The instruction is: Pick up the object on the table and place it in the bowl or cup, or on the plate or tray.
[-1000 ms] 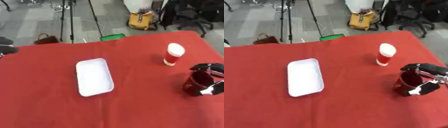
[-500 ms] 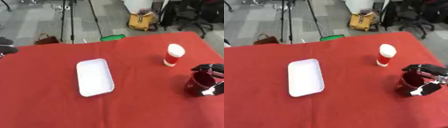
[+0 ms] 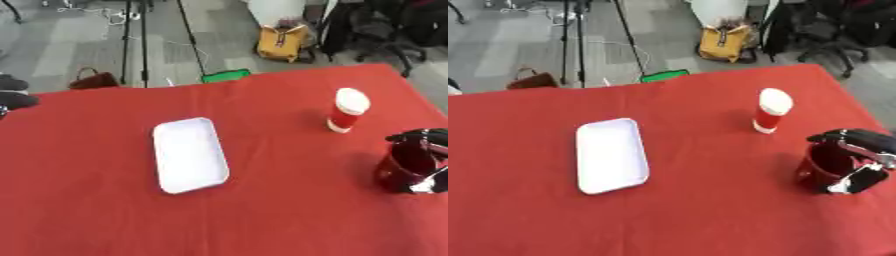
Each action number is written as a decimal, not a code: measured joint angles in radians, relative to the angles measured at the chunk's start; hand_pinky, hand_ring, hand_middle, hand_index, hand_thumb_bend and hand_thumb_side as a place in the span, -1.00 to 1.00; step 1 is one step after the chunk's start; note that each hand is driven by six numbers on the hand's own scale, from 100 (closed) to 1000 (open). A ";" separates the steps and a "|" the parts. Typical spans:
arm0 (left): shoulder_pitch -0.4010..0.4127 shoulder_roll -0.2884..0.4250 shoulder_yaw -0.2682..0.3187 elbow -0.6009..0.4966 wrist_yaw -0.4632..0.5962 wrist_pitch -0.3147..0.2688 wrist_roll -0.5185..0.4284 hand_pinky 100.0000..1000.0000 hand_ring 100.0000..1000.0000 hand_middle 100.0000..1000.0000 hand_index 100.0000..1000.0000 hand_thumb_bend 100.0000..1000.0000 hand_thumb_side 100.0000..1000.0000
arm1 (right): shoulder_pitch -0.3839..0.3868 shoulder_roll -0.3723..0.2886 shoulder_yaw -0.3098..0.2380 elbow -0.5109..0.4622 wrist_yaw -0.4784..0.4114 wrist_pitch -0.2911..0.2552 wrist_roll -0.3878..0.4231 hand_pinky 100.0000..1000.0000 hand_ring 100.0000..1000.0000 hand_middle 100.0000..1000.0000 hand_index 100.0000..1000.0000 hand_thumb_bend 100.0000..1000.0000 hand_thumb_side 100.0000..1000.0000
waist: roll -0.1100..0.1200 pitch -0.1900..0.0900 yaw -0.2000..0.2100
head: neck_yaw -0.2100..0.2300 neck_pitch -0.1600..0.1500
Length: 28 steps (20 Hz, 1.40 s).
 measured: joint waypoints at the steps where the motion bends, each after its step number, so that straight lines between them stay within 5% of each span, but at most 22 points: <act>1: 0.000 0.000 0.000 0.000 0.000 0.000 0.000 0.44 0.23 0.29 0.52 0.90 0.30 | 0.000 0.000 0.000 0.000 -0.001 -0.003 -0.003 -0.82 -0.12 0.49 0.66 -0.68 -1.00 | 0.000 0.000 0.000 | 0.000 0.000; 14: 0.000 0.000 0.000 0.000 0.000 0.000 -0.001 0.44 0.23 0.29 0.52 0.90 0.30 | -0.007 0.027 0.004 -0.023 -0.112 -0.011 -0.011 -1.00 -0.23 0.37 0.59 -0.84 -1.00 | 0.006 0.000 -0.001 | 0.000 0.000; 28: 0.000 0.000 0.000 0.000 0.003 0.001 -0.002 0.44 0.23 0.29 0.53 0.90 0.31 | -0.114 0.081 0.020 -0.135 -0.337 0.071 0.071 -1.00 -0.26 0.34 0.57 -0.87 -1.00 | 0.007 0.000 0.002 | 0.000 -0.001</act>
